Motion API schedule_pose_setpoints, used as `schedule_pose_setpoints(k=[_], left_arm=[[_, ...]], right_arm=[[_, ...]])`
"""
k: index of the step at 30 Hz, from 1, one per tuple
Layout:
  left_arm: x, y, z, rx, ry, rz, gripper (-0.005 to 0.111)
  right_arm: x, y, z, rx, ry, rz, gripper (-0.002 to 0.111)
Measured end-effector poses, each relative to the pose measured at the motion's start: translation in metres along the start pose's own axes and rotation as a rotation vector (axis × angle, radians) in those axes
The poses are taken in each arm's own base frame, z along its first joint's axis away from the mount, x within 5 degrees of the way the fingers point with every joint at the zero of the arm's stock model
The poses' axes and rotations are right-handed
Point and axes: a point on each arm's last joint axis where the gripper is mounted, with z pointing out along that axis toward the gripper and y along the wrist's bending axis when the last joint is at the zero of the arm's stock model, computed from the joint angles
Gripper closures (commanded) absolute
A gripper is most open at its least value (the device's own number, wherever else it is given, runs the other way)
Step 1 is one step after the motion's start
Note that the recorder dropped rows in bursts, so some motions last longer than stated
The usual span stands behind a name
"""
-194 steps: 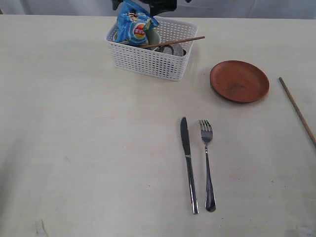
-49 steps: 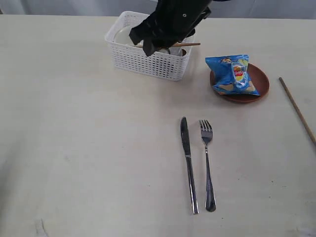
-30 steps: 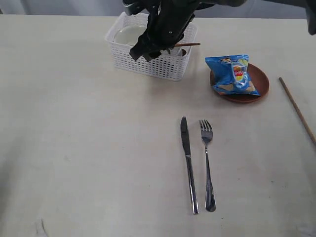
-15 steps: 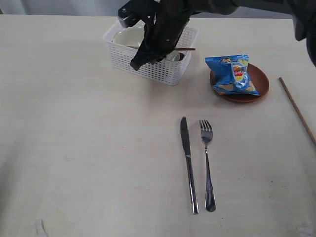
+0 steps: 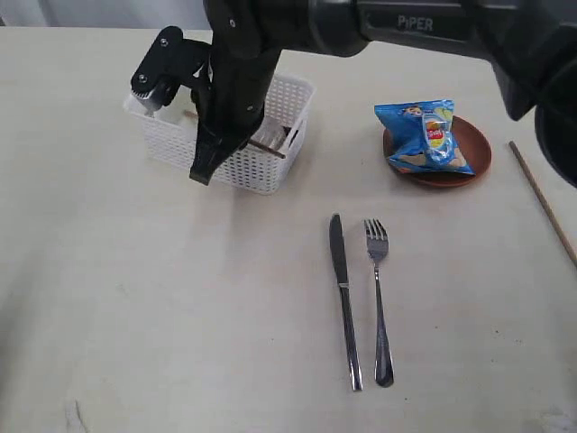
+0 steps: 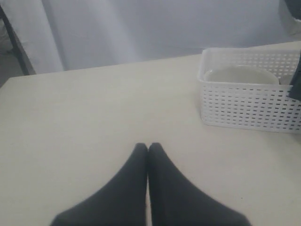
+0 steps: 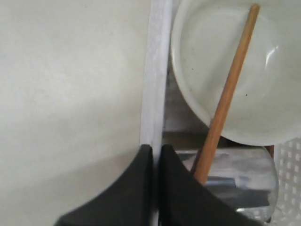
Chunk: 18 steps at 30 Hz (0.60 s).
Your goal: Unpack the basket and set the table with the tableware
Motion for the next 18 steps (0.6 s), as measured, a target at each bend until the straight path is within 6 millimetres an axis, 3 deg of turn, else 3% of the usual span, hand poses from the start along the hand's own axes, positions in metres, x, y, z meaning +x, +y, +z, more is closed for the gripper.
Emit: schedule_pose_setpoints(k=[3,7,8,18], left_arm=[[0.0,0.0,0.0,0.0,0.0,0.0,0.107],[0.0,0.0,0.0,0.0,0.0,0.0,0.107],[0.0,0.0,0.0,0.0,0.0,0.0,0.107],[0.0,0.0,0.0,0.0,0.0,0.0,0.107]], right_arm=[[-0.003,0.009,-0.01,-0.032,0.001,0.009,0.104],[-0.005,0.009,-0.026,-0.03,-0.021,0.071,0.069],[-0.005,0.009,-0.028,-0.03,-0.021,0.083,0.064],[0.0,0.011,-0.031,-0.059,0.042,0.133,0.058]])
